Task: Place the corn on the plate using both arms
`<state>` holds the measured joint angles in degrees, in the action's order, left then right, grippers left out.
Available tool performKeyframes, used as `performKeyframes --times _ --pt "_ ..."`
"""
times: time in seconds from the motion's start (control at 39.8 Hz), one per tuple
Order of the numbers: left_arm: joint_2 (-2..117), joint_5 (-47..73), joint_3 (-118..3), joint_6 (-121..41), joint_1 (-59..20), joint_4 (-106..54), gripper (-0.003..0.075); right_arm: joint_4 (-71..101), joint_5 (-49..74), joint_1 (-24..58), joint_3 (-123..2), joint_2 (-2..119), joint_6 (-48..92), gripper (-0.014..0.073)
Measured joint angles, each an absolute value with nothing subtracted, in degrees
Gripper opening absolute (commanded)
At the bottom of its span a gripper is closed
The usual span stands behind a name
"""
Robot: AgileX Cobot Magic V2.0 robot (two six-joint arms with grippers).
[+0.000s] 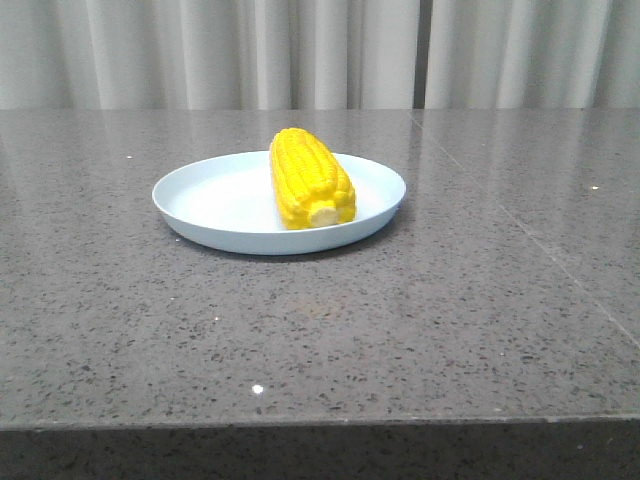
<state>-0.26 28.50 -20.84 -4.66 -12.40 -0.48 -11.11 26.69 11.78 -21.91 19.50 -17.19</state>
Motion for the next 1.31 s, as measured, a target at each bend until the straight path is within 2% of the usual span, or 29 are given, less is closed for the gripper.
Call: performKeyframes --times 0.23,1.31 --pt "-0.3 28.5 -20.8 -4.7 -12.4 -0.5 -0.0020 -11.5 23.4 11.8 -18.7 11.9 -17.2 -0.0122" --pt "-0.3 28.5 -20.8 -4.7 -12.4 -0.5 -0.0020 -11.5 23.1 11.8 -18.6 11.8 -17.2 -0.0122"
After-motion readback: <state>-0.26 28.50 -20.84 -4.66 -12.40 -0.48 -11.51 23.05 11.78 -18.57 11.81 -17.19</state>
